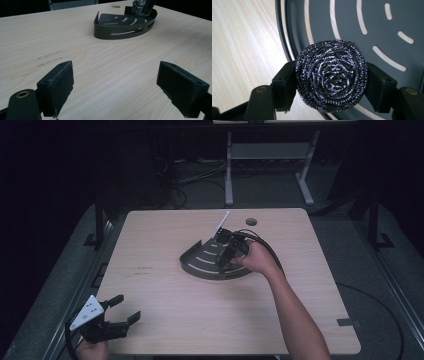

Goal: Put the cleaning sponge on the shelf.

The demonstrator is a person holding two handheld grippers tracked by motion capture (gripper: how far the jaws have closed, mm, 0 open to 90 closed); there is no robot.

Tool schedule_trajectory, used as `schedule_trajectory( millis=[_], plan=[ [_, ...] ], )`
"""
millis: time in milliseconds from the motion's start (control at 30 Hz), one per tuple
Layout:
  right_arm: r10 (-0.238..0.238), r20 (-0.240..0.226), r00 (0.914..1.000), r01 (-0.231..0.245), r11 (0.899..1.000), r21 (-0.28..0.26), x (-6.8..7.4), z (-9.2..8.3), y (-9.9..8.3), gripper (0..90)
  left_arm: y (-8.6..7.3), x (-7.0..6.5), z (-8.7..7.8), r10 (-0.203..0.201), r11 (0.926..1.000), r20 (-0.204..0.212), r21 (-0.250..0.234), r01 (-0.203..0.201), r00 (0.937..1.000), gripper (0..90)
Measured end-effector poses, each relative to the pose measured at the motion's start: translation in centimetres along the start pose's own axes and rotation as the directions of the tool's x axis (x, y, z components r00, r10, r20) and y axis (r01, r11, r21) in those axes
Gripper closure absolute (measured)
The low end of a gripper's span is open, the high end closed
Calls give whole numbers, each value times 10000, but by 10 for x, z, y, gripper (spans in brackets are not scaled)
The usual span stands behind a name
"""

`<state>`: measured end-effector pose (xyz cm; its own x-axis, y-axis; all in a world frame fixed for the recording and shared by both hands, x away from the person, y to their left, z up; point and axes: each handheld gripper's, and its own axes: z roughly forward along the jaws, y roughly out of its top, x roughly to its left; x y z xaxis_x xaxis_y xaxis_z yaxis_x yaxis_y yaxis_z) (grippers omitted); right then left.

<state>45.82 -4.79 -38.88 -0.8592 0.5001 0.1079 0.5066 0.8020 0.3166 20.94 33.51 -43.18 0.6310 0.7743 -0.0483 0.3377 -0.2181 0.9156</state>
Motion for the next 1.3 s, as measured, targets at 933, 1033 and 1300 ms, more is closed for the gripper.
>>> schedule_trajectory(
  millis=[933,1033,1300],
  plan=[
    [1046,212,9943,-1048,9945,95,-20,28,5,321,0,1,-1,-32,10000,-42,-7,32,10000,133],
    [1271,246,9916,-1276,9917,178,-22,31,4,321,0,1,-1,-42,10000,-33,-18,42,10000,133],
    [1510,106,9885,-1512,9882,255,-25,40,0,320,0,1,-1,-61,10000,-37,-47,60,10000,133]
  ],
)
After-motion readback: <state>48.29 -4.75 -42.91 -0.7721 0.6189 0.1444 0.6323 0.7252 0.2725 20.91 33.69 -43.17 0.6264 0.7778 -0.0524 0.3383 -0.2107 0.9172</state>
